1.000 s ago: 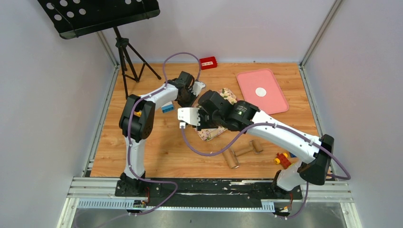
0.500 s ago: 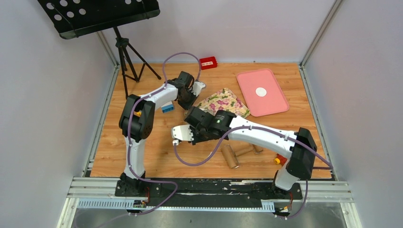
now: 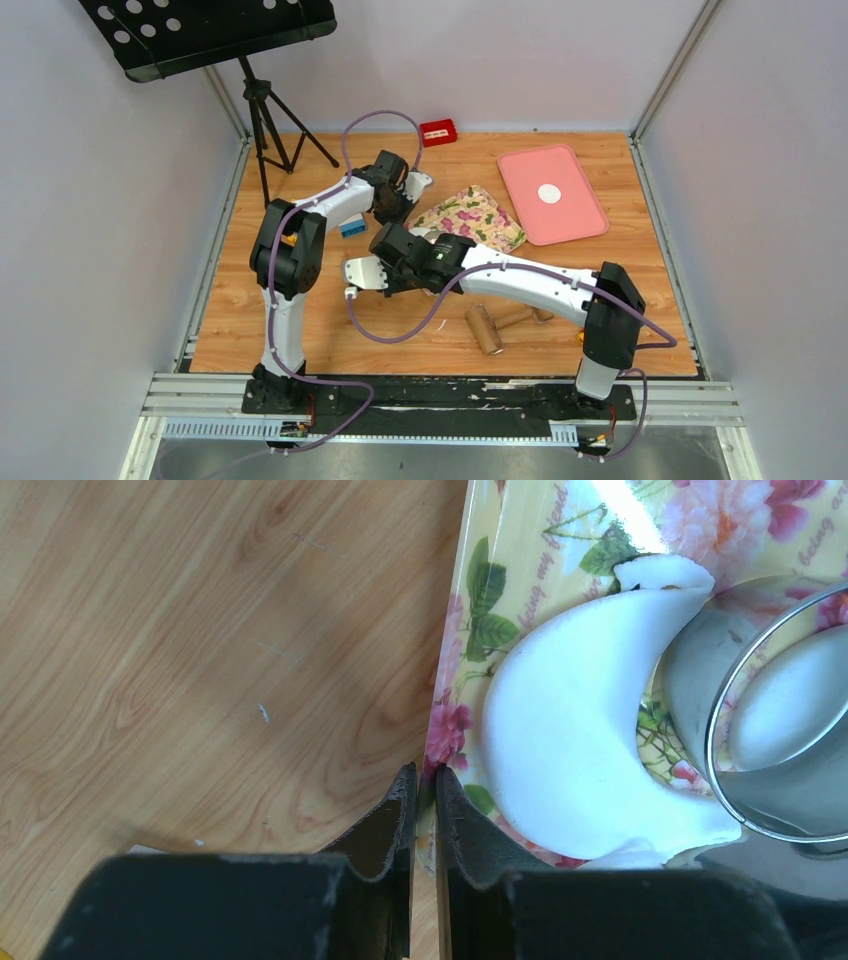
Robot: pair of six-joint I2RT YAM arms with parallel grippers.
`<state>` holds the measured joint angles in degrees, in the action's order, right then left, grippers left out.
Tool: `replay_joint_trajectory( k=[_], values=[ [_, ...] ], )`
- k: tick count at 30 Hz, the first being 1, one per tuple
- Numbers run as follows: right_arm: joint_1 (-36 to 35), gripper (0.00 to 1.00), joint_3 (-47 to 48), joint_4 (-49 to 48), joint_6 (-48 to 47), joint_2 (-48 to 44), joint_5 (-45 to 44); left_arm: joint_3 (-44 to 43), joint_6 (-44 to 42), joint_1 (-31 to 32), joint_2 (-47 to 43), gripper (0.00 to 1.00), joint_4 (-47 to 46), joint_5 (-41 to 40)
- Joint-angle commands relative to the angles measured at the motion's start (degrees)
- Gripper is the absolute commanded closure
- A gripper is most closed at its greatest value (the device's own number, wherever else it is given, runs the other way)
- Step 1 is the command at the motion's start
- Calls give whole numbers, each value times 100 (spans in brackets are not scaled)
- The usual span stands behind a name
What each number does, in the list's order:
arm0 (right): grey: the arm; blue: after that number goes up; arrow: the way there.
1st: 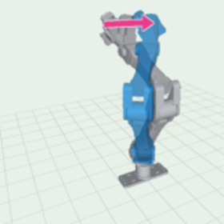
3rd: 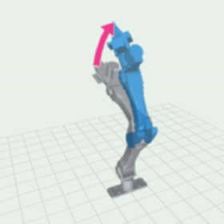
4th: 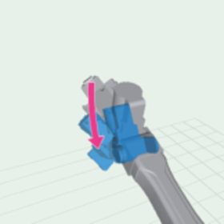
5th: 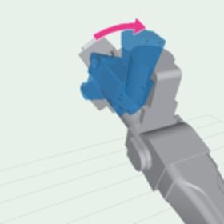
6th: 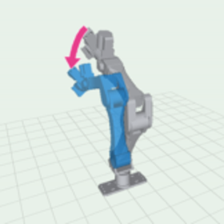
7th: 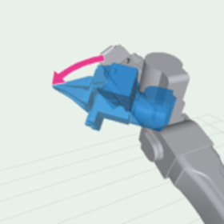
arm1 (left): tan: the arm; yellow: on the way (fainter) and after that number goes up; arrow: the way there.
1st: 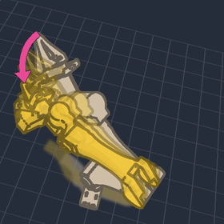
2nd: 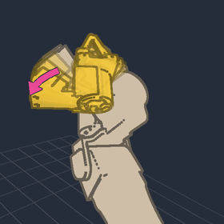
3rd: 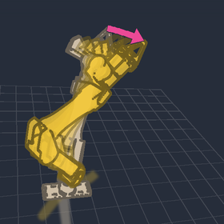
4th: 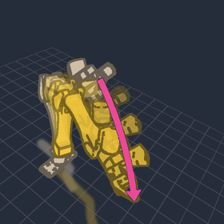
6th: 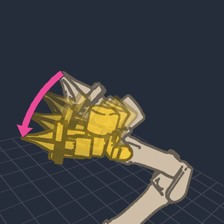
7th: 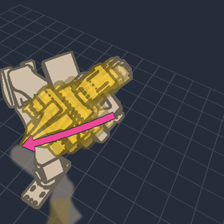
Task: Roll out the dumpling wrappers from the dough
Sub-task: Remove the dumpling wrapper from the work surface.
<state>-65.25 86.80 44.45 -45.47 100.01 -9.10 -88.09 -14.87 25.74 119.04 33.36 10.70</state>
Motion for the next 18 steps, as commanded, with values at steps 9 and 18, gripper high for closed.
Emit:
replay_joint_trajectory(
  k=[9,18],
  values=[
    [-36,100,528,-707,-486,592,-969,132,-65,45,-235,86,-25,332],
    [175,100,629,-823,-636,652,-1260,253,-101,45,-287,88,-87,315]
  ],
)
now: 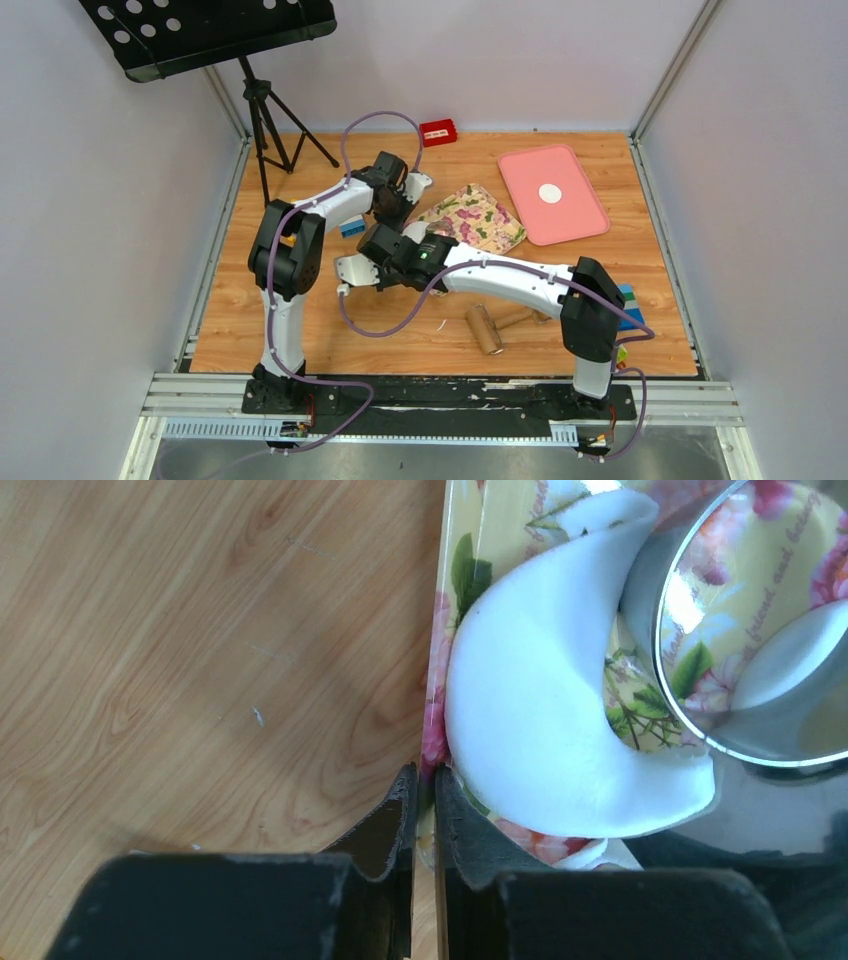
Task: Roll out the dumpling wrappers from the dough
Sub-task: Remove the dumpling wrapper from the work surface.
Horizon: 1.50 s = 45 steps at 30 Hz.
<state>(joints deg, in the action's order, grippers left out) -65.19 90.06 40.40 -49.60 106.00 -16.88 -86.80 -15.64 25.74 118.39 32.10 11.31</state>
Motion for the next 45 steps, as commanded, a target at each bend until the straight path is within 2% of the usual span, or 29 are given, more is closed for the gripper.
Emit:
replay_joint_trajectory(
  k=[1,21,29,39,45],
  values=[
    [207,100,302,-438,-231,52,-489,133,-20,45,-229,88,42,256],
    [1001,100,89,-691,-174,-209,-421,172,-104,45,-247,99,42,174],
    [1379,100,-261,-785,-115,-518,-386,174,-119,45,-237,100,42,134],
    [1952,100,-200,-881,-104,-602,-258,-3,-234,45,-131,100,170,-13],
    [1945,100,-69,-382,277,-1312,911,-97,-325,46,-73,100,148,-194]
  ],
)
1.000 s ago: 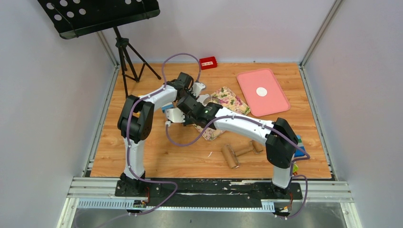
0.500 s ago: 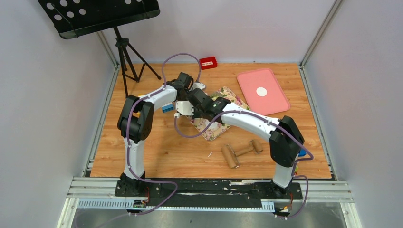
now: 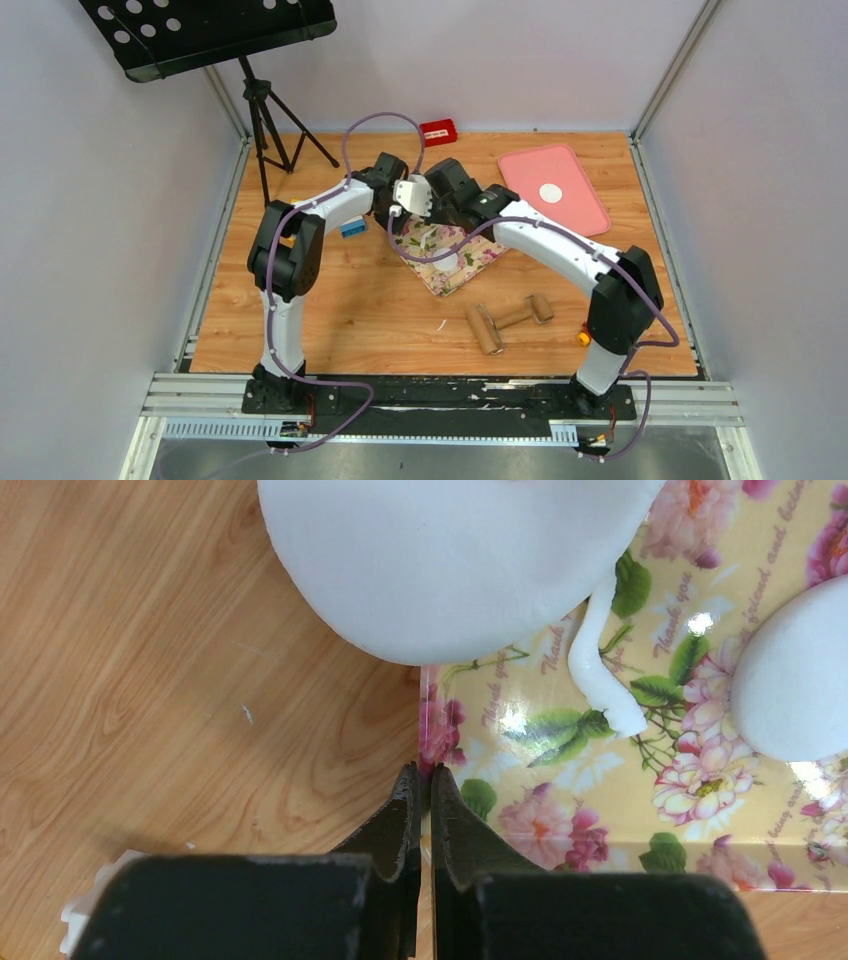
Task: Roll out the dumpling wrappers from the dough
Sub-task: Remove the dumpling wrapper from the work surface, then scoop the dumpling wrapper from the work surface.
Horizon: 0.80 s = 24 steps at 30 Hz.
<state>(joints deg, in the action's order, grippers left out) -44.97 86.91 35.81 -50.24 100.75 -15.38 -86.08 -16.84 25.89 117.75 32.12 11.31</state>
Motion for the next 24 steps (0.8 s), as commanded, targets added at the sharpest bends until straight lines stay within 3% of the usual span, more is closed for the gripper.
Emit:
replay_joint_trajectory(
  k=[1,5,10,24],
  values=[
    [-77,100,246,165,389,-912,1001,-186,-231,30,-4,100,143,-180],
    [-197,100,-22,207,356,-1272,1974,-302,-362,30,63,100,162,-133],
    [-533,100,-30,123,335,-962,2008,-487,-601,30,176,100,240,-2],
    [-552,100,117,-101,336,-209,2086,-481,-1040,13,225,100,149,365]
  ],
)
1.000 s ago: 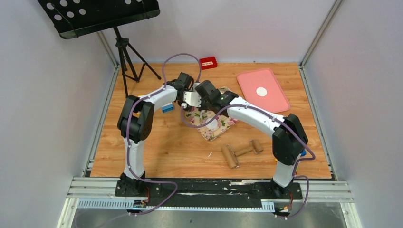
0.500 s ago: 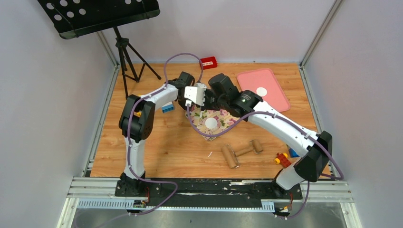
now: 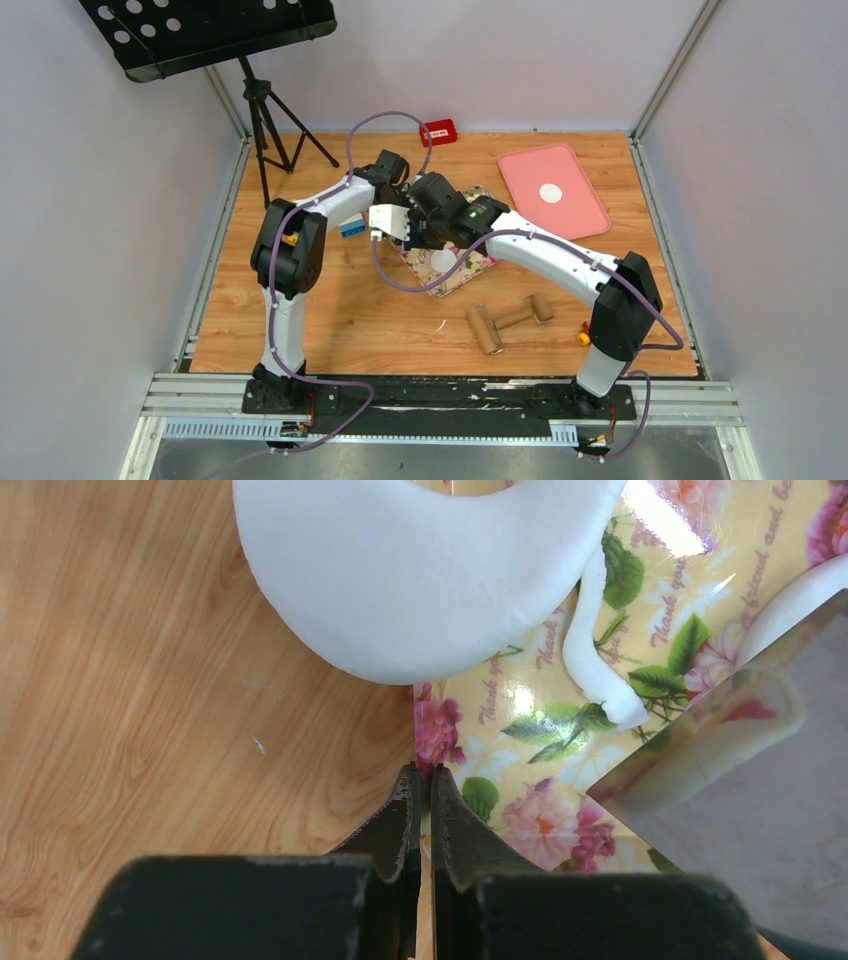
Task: Roll out the dumpling wrappers from the dough
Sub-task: Scoop the dumpling wrapper from the work surface.
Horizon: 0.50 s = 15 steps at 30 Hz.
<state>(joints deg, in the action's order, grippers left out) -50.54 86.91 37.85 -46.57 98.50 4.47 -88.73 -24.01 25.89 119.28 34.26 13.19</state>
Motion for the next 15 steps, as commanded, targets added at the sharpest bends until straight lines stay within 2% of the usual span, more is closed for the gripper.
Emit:
replay_joint_trajectory(
  k=[1,8,15],
  values=[
    [9,100,98,-304,-43,20,98,-215,-325,13,73,100,-61,202],
    [9,100,-167,-287,-250,-268,257,-205,-354,4,82,100,-54,218],
    [101,100,-365,-199,-975,-557,382,-457,-516,4,210,100,132,267]
  ],
)
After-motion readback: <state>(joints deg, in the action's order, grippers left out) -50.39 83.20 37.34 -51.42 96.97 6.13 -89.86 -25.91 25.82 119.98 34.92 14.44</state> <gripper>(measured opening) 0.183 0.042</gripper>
